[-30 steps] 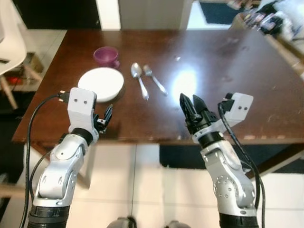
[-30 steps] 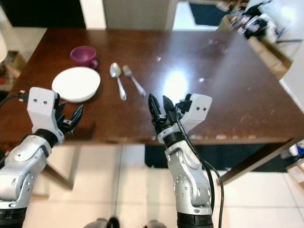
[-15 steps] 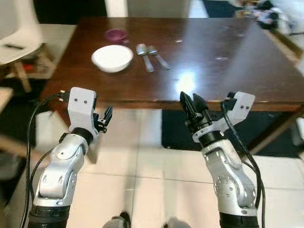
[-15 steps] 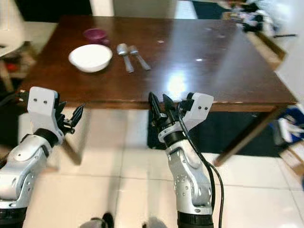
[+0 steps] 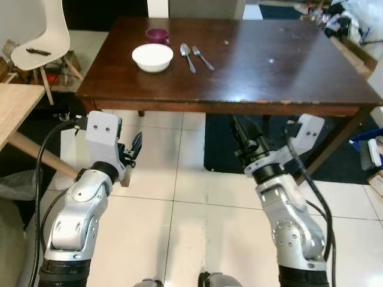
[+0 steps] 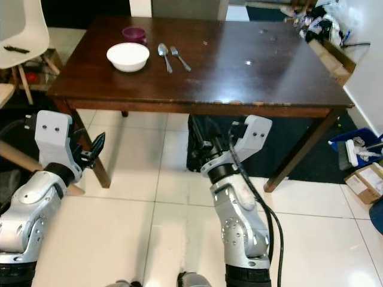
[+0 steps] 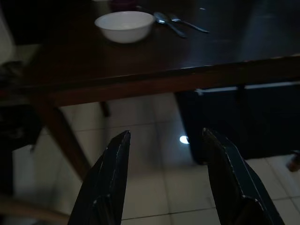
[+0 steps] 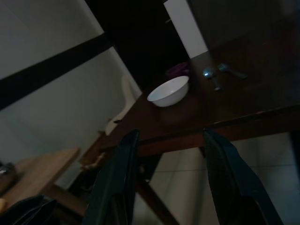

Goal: Setting the table

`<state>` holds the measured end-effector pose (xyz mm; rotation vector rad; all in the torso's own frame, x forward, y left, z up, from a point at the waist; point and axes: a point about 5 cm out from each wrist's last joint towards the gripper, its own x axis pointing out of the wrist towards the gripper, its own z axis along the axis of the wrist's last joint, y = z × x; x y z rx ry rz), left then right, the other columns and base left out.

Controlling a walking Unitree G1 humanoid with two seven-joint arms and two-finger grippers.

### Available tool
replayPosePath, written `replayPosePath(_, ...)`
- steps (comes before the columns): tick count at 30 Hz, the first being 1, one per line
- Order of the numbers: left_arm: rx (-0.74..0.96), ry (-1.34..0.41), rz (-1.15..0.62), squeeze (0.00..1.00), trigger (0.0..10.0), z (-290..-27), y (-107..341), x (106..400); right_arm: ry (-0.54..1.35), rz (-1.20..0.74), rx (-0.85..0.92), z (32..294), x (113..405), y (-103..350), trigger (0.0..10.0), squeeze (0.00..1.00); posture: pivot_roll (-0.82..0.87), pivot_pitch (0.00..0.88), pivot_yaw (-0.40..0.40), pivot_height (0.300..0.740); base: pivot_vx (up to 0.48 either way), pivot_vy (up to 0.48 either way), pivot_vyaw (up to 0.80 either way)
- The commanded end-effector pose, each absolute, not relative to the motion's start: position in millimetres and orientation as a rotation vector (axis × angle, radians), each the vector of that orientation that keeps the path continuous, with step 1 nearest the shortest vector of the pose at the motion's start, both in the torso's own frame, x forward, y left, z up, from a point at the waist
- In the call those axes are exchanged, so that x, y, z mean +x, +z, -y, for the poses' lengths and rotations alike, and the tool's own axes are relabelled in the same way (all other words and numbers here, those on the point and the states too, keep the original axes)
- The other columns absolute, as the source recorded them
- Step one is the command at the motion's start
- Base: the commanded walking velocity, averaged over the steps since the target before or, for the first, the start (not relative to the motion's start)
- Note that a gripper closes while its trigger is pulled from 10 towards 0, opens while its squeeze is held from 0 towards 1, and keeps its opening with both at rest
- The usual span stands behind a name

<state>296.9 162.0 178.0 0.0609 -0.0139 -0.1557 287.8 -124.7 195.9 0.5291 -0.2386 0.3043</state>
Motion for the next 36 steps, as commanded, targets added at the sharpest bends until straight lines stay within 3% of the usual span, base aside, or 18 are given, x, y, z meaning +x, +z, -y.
replayPosePath(1, 0.064, -0.144, -0.005, 0.0, 10.0, -164.8, 173.9, 296.2, 0.31, 0.23, 0.542, 123.6, 289.0, 196.4, 10.0, 0.0, -0.09, 0.053, 0.071, 0.74, 0.0, 0.0, 0.75)
replayPosePath(36, 0.082, -0.117, -0.019, 0.0, 10.0, -168.1, 171.9, 298.0, 0.324, 0.225, 0.542, 122.1, 289.2, 197.2, 10.0, 0.0, -0.09, 0.056, 0.077, 0.74, 0.0, 0.0, 0.75)
